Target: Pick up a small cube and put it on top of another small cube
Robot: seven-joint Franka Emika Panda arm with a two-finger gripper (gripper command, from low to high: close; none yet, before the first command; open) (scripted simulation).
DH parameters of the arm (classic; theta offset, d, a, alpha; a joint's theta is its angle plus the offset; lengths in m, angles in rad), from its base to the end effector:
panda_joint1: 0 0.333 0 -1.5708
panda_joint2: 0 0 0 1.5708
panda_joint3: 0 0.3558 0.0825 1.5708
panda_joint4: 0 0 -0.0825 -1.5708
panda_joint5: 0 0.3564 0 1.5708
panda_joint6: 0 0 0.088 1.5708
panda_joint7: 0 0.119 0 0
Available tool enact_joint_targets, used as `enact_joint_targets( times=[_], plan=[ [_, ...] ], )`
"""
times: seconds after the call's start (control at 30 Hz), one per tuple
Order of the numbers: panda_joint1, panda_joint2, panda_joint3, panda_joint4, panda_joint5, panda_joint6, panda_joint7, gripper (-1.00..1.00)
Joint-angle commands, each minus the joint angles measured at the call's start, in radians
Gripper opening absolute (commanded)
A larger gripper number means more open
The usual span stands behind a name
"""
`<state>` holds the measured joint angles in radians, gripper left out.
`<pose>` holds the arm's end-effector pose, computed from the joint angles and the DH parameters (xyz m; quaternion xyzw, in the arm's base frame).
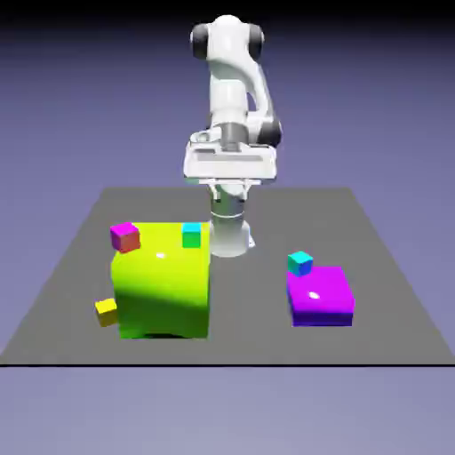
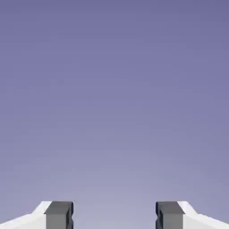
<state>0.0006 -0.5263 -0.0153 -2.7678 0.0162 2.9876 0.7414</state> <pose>0.3684 -0.0070 0.4975 -0.8627 0.3506 -0.3377 0.1370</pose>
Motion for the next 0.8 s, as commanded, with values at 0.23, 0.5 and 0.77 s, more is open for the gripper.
enact_joint_targets(
  times=[0.23, 0.5, 0.77],
  plan=[
    [-0.076, 0.290, -0.102, 0.280, 0.108, -0.328, 0.003, 0.00],
    [-0.151, 0.580, -0.204, 0.560, 0.215, -0.656, 0.005, 0.00],
    [-0.227, 0.870, -0.305, 0.840, 0.323, -0.984, 0.008, 0.00]
  ],
)
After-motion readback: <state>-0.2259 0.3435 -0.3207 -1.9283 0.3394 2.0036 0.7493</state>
